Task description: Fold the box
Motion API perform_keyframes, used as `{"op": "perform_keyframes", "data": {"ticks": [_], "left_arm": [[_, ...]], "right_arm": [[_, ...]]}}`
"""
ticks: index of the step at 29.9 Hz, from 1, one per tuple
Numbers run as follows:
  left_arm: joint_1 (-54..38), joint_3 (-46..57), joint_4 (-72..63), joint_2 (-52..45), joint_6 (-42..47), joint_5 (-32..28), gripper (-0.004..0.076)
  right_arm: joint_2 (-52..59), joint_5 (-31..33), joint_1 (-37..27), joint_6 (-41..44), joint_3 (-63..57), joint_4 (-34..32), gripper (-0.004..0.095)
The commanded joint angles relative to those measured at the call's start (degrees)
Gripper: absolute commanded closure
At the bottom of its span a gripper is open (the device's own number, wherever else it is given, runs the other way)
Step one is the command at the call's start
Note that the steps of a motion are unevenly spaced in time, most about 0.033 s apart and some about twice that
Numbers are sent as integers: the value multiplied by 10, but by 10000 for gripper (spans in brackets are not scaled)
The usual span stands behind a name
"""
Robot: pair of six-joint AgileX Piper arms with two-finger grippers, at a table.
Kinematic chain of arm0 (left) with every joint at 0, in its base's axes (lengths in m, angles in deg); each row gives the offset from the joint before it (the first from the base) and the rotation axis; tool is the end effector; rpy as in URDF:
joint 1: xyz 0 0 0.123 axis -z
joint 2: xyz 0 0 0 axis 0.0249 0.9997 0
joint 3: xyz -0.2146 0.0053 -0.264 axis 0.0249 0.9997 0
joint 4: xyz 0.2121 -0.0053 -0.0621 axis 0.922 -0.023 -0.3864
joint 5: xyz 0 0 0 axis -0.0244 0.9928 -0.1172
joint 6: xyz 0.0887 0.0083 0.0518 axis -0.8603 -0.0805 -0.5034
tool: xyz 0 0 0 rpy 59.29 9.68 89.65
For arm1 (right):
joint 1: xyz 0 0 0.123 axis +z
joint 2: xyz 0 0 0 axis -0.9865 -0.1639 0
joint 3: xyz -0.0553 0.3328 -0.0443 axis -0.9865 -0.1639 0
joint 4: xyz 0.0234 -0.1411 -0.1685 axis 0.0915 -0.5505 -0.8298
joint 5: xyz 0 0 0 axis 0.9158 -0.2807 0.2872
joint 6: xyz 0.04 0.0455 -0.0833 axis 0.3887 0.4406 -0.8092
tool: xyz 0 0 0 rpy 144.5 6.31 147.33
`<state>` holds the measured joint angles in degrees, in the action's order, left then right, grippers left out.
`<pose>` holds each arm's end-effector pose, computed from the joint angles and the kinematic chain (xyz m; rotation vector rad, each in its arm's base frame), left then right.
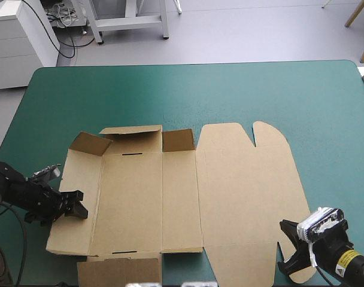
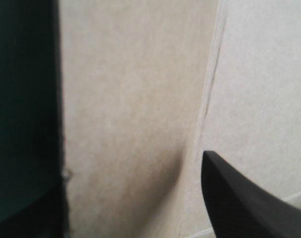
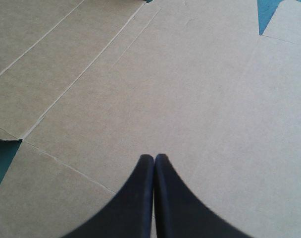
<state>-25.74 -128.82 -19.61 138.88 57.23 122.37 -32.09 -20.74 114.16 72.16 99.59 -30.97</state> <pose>0.1735 0.0305 0.2728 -0.1963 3.0423 -0.7217 -0.0082 -0.0056 0.2805 -0.6005 2.0306 0.3586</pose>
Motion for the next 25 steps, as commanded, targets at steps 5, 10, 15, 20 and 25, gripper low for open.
{"op": "perform_keyframes", "data": {"ticks": [5,10,15,20,25], "left_arm": [[0,10,-61,-13,-14,42,316],[0,10,-67,-13,-55,42,562],[0,10,-86,-13,-94,44,731],[0,-14,-76,-14,-97,34,731],[58,-78,21,-14,-77,20,731]], "right_arm": [[-4,-38,-3,-12,16,0,929],[-4,-38,-3,-12,16,0,930],[-4,-38,-3,-12,16,0,929],[-4,-38,-3,-12,16,0,929],[-4,-38,-3,-12,16,0,929]]}}
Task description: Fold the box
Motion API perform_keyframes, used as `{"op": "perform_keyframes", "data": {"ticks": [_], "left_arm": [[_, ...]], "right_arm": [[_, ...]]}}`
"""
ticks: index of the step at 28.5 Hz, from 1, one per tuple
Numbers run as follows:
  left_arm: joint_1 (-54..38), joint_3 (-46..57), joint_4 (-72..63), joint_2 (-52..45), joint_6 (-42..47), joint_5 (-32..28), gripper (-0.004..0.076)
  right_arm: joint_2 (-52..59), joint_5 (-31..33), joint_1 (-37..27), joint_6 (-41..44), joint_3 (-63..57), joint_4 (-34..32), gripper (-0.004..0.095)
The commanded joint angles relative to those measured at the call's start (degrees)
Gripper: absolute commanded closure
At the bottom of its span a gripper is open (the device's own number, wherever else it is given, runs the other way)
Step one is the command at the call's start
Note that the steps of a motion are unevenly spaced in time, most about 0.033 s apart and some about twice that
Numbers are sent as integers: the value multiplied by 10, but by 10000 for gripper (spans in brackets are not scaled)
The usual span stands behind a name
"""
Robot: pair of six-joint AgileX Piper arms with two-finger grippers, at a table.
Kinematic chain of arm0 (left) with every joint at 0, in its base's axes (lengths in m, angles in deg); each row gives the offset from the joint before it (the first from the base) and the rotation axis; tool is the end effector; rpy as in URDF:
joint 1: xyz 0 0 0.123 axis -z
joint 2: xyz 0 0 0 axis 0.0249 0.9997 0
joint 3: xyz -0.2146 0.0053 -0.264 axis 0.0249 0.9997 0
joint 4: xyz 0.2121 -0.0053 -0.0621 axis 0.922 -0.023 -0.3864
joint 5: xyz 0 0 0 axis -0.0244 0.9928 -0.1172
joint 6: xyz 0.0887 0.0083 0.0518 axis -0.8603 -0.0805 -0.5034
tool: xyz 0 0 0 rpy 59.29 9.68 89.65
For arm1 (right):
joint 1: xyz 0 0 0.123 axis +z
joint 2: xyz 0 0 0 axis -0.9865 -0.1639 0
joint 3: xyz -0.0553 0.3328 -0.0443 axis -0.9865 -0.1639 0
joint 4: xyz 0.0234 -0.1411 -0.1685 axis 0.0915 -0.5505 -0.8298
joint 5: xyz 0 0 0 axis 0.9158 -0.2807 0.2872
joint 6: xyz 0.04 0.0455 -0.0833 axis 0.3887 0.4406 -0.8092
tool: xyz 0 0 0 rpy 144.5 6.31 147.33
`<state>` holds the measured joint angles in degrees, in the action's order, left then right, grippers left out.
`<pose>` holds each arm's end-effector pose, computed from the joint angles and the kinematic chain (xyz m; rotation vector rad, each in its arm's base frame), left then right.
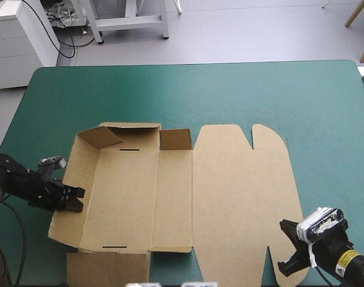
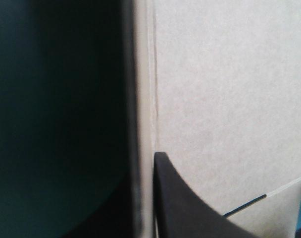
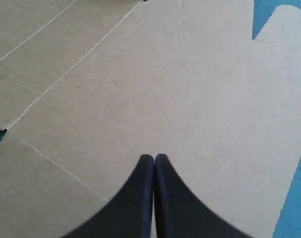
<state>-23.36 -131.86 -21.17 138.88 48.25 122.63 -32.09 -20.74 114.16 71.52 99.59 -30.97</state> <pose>0.1847 0.0248 0.2838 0.1038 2.9660 -0.7043 -0.0082 -0.0056 0.2805 -0.6116 2.0265 0.3520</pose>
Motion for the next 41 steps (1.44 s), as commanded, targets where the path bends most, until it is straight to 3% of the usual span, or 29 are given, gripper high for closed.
{"op": "perform_keyframes", "data": {"ticks": [1,5,16,21,28,33,41], "left_arm": [[57,-66,65,-14,35,0,731],[129,-127,158,-14,78,-48,731],[255,-269,335,-14,70,-114,731],[308,-276,381,-14,70,-160,731],[420,-276,441,-14,70,-280,731],[546,-276,528,-14,70,-297,731],[635,-276,620,-14,75,-333,731]], "right_arm": [[-4,-38,-3,-5,16,4,929],[-4,-38,-3,-5,16,5,929],[-4,-38,-3,3,16,5,929],[-4,-38,-3,5,16,5,929],[-4,-38,-3,5,16,5,929],[-4,-38,-3,5,16,5,929],[-4,-38,-3,5,16,5,929]]}}
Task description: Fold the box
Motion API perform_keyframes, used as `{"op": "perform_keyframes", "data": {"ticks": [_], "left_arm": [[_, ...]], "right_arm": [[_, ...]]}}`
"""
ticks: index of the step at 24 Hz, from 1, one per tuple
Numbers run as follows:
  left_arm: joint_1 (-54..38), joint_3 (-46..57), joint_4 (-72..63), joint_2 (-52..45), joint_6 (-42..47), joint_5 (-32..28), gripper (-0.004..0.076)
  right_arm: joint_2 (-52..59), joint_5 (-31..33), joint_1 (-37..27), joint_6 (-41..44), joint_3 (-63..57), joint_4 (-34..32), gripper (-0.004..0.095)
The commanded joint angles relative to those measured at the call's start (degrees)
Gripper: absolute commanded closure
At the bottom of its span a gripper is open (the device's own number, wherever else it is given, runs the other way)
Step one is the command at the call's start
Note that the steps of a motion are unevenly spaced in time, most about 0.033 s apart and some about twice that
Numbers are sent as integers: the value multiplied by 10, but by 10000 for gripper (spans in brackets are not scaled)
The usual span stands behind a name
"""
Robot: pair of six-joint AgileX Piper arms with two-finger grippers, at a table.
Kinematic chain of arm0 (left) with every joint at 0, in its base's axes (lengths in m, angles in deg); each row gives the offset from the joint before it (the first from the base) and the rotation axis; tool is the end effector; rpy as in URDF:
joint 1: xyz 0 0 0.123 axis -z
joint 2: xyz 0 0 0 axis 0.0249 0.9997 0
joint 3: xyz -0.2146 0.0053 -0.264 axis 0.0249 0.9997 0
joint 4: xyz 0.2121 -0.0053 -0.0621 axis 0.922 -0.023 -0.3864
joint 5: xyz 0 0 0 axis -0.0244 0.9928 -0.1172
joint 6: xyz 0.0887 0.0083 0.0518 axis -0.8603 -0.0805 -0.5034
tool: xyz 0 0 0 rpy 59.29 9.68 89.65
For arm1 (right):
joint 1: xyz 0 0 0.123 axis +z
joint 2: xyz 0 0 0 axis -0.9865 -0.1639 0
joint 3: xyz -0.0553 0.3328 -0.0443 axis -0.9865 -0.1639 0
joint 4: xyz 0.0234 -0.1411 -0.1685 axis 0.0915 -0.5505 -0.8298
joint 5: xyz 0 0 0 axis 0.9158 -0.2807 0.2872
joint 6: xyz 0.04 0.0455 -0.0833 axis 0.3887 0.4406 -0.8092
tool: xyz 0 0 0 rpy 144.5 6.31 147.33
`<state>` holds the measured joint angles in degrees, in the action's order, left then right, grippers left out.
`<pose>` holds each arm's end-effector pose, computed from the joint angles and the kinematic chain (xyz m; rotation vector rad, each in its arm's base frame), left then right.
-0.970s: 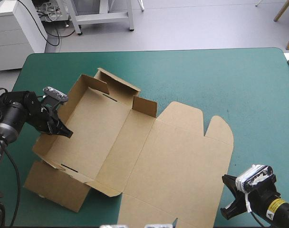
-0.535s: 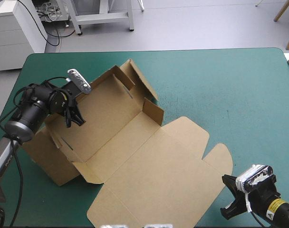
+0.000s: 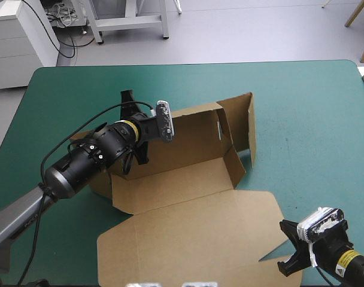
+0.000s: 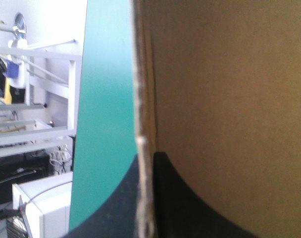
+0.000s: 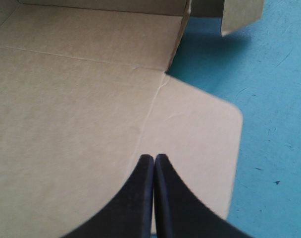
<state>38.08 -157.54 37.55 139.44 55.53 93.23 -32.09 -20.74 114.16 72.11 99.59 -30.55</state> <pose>0.2422 -0.1566 0.4067 1.5562 1.6717 0.5175 -0.0085 -0.0052 0.2805 -0.5989 2.0320 0.3664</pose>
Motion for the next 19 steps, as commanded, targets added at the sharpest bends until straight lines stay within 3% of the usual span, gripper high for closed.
{"op": "perform_keyframes", "data": {"ticks": [1,7,11,14,19], "left_arm": [[29,-19,32,-20,2,-39,731],[110,-12,49,-20,32,-27,731],[148,59,221,-20,178,-30,731],[156,103,267,-20,247,-35,731],[156,114,267,-20,266,-31,731]], "right_arm": [[-4,-38,-3,-1,16,1,929],[-4,-38,-3,-1,16,1,929],[-4,-38,-3,-1,16,1,929],[-4,-38,-3,-1,16,1,929],[-4,-39,-3,-1,16,-4,929]]}}
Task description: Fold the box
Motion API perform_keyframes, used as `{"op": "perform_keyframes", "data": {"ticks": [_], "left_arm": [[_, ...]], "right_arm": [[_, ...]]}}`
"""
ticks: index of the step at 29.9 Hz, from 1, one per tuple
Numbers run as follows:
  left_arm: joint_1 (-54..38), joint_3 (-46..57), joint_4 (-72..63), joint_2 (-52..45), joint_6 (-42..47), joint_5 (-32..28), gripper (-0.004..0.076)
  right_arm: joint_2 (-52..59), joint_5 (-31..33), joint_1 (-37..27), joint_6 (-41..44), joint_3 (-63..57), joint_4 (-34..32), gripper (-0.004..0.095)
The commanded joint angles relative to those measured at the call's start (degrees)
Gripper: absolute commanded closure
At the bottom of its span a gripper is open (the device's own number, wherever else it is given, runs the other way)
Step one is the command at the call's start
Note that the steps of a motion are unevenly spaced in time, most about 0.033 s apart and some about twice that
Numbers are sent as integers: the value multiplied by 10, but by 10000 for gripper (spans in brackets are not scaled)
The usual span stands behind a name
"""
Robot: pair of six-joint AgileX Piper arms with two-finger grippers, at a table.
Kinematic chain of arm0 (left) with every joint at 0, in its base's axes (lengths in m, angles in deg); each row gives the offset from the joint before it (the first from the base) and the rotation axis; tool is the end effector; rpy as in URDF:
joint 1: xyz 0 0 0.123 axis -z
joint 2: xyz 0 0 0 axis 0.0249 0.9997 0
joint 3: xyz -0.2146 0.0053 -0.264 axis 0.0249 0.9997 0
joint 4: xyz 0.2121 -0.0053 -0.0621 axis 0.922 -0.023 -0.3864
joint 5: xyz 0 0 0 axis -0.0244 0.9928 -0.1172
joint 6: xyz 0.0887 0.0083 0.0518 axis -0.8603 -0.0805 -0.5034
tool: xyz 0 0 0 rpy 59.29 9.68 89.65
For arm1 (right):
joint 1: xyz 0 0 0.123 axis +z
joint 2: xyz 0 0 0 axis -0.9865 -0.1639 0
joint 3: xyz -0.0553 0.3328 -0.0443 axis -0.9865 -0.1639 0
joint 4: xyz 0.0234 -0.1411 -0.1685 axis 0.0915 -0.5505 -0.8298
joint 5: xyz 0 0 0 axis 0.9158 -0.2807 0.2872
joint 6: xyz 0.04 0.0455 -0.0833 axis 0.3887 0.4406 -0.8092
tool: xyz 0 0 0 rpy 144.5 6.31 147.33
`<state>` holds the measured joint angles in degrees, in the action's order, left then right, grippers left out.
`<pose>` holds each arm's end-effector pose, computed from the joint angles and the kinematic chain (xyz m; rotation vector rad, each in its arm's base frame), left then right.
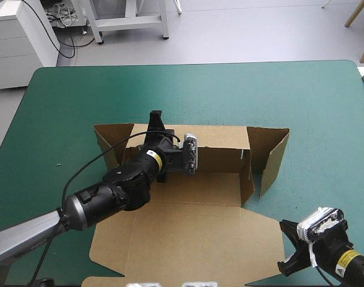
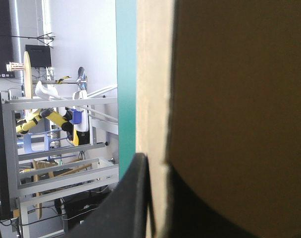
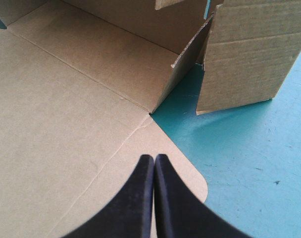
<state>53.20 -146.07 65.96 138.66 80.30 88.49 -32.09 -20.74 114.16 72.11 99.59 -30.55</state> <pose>0.2024 -0.1976 0.3768 1.6407 1.4066 0.6101 -0.0085 -0.0052 0.2805 -0.5989 2.0320 0.3664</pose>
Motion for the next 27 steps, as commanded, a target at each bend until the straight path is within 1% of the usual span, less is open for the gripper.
{"op": "perform_keyframes", "data": {"ticks": [1,5,6,8,11,14,15,16,18,21,24,27], "left_arm": [[5,-1,-14,-12,19,16,731],[5,-1,-13,-12,19,16,731],[5,-1,-11,-12,19,16,731],[3,-1,-11,-12,20,16,731],[3,-1,-3,-12,20,15,731],[3,-1,-1,-12,20,8,731],[3,-1,0,-12,20,8,731],[3,-1,0,-12,22,8,731],[3,-1,0,-12,22,8,731],[3,-1,0,-12,22,7,731],[3,-1,0,-12,22,7,731],[3,-1,0,-12,22,7,731]], "right_arm": [[-4,-39,-3,-1,16,-4,929],[-4,-39,-3,-1,16,-4,916],[-4,-39,-3,-1,16,-4,903],[-4,-39,-3,-6,16,1,845],[-4,-38,-3,-18,16,10,670],[-4,-38,-3,-25,16,15,450],[-4,-38,-3,-25,16,15,398],[-4,-38,-3,-25,16,15,369],[-4,-38,-3,-25,16,15,364],[-4,-38,-3,-25,16,15,388],[-4,-38,-3,-24,16,33,408],[-4,-38,-3,-24,16,36,419]]}}
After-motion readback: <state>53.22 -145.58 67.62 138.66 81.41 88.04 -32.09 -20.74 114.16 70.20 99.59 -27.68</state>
